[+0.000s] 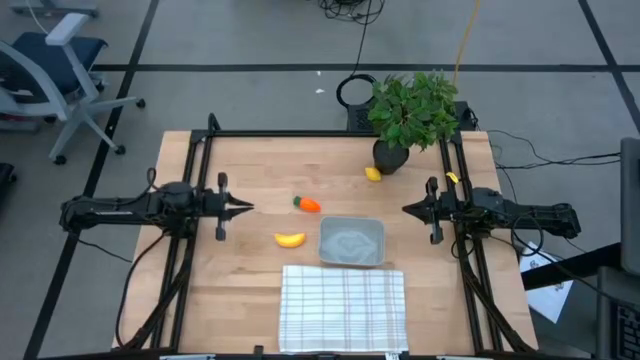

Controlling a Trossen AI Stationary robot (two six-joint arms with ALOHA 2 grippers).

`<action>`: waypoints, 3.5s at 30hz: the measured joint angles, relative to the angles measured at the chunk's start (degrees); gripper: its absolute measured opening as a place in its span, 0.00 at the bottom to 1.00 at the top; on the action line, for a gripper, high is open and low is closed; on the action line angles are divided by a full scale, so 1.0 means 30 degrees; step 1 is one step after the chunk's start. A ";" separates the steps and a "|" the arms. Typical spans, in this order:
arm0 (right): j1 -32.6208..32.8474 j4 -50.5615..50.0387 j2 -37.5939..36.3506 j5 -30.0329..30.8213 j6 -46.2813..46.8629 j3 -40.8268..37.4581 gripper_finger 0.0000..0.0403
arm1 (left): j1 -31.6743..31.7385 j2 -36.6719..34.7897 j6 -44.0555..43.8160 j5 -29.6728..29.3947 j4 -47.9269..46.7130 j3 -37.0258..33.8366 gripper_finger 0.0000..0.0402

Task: Pick and placing Produce into tupperware
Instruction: Put the orange carrot into the gray bin

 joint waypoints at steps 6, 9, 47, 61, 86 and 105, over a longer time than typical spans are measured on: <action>0.0000 -0.0006 -0.0002 0.0000 0.0000 0.0002 0.00 | -0.0004 0.0000 -0.0271 0.0000 0.0972 0.0007 0.08; 0.0000 -0.0006 0.0002 0.0000 0.0000 -0.0002 0.00 | -0.0005 0.0002 -0.0329 0.0000 0.1398 0.0005 0.08; -0.0007 -0.0006 0.0000 0.0006 -0.0554 0.0002 0.00 | 0.2106 0.5988 -0.2644 -0.2629 0.4453 0.3118 0.08; -0.0007 0.0413 0.0006 0.0007 -0.0570 0.0002 0.00 | 0.4612 1.2281 -0.2323 0.2220 0.7812 0.5392 0.08; -0.0004 0.0665 0.0003 0.0044 -0.0568 0.0002 0.00 | 0.7947 1.9530 -0.0272 0.9289 0.2566 1.2363 0.08; -0.0001 0.0717 0.0004 0.0051 -0.0561 0.0002 0.00 | 0.6964 2.3285 0.3008 0.5446 -0.7755 1.8507 0.08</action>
